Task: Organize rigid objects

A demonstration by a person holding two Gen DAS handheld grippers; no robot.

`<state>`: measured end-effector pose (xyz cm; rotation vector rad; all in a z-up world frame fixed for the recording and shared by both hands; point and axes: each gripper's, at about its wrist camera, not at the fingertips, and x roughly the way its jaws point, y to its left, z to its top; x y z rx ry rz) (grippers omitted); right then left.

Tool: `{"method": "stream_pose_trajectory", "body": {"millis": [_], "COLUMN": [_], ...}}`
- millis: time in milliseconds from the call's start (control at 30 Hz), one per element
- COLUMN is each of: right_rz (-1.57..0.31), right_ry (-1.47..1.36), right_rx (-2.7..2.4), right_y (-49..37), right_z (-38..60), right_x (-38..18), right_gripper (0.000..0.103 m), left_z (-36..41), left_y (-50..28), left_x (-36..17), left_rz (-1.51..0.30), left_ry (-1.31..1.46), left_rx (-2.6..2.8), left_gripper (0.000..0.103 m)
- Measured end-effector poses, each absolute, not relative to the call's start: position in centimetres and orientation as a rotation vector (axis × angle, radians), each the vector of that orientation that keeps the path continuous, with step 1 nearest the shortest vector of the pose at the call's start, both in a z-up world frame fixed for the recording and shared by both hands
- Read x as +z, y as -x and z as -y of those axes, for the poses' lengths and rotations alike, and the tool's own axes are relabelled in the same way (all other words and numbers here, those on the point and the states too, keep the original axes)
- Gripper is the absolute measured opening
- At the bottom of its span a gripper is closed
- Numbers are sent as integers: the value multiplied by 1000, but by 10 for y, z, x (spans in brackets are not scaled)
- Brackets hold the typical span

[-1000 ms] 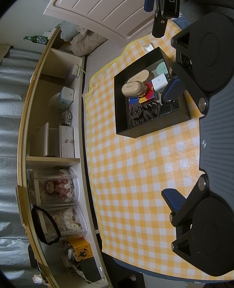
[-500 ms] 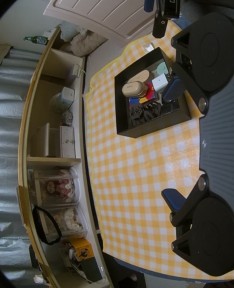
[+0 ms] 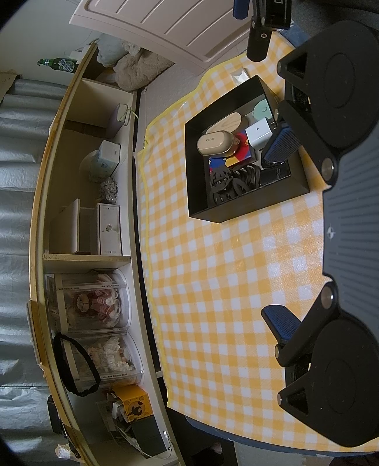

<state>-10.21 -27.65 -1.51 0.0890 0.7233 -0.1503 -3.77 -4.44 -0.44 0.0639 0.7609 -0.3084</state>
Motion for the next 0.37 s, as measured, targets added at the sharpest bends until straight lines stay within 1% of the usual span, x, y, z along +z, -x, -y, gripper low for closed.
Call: {"method": "stream_pose_trajectory", "body": {"millis": [367], "right_rz": [-723], "right_ry": [-90], "right_rx": [-150], "right_y": [102], "right_z": [277], "right_x": [-15], "right_gripper": [102], "left_z": [41], "left_y": [36], "left_x": [-4], "left_rz": [-766], "left_ry": [-69], "left_rx": [-306], "left_gripper": [103]}}
